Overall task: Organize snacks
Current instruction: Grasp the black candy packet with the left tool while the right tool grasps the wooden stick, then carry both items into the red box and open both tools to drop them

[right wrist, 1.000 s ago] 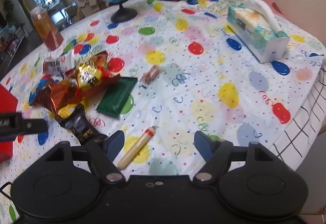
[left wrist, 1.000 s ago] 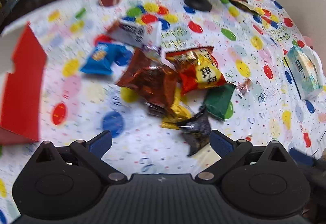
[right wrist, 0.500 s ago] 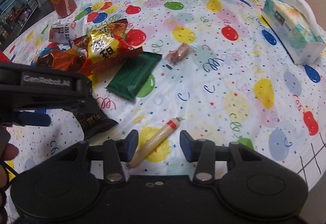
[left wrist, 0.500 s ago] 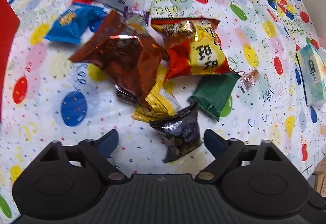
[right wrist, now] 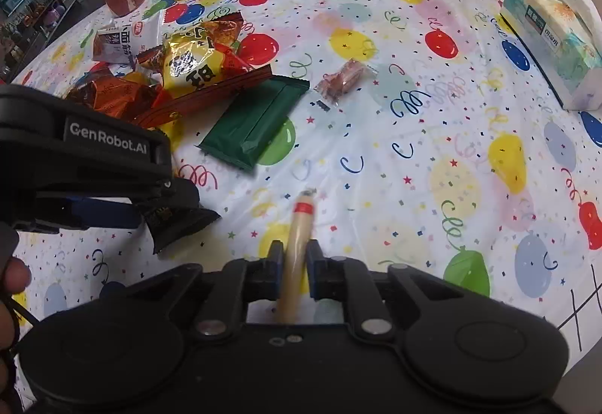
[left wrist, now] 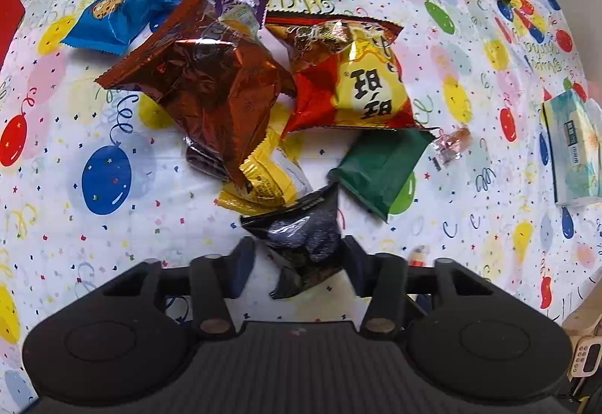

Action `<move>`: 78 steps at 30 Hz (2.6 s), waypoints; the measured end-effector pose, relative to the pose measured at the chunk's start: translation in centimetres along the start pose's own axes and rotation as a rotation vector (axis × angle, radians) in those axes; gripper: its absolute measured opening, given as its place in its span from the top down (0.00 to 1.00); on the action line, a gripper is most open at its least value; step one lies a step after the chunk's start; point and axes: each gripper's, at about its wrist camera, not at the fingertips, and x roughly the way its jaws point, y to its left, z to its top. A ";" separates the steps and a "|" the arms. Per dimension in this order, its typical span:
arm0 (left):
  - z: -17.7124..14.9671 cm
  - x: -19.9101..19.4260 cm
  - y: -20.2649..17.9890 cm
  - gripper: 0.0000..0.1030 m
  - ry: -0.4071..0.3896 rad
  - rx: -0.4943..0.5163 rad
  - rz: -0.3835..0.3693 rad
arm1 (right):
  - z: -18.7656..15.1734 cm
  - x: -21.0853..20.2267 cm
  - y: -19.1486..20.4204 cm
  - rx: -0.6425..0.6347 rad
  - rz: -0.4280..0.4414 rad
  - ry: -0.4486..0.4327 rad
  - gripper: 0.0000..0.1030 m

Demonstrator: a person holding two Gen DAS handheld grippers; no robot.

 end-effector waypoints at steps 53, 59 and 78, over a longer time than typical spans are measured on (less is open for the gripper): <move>0.6 -22.9 25.8 0.67 -0.281 -0.160 0.174 | 4.3 -10.1 27.4 -0.447 0.371 -0.186 0.91; 1.9 -23.6 31.0 0.67 -0.274 -0.180 0.205 | 4.4 -8.9 32.6 -0.480 0.366 -0.178 0.91; 5.6 -18.8 41.4 0.67 -0.174 -0.140 0.271 | 3.8 -0.4 42.1 -0.484 0.267 -0.063 0.91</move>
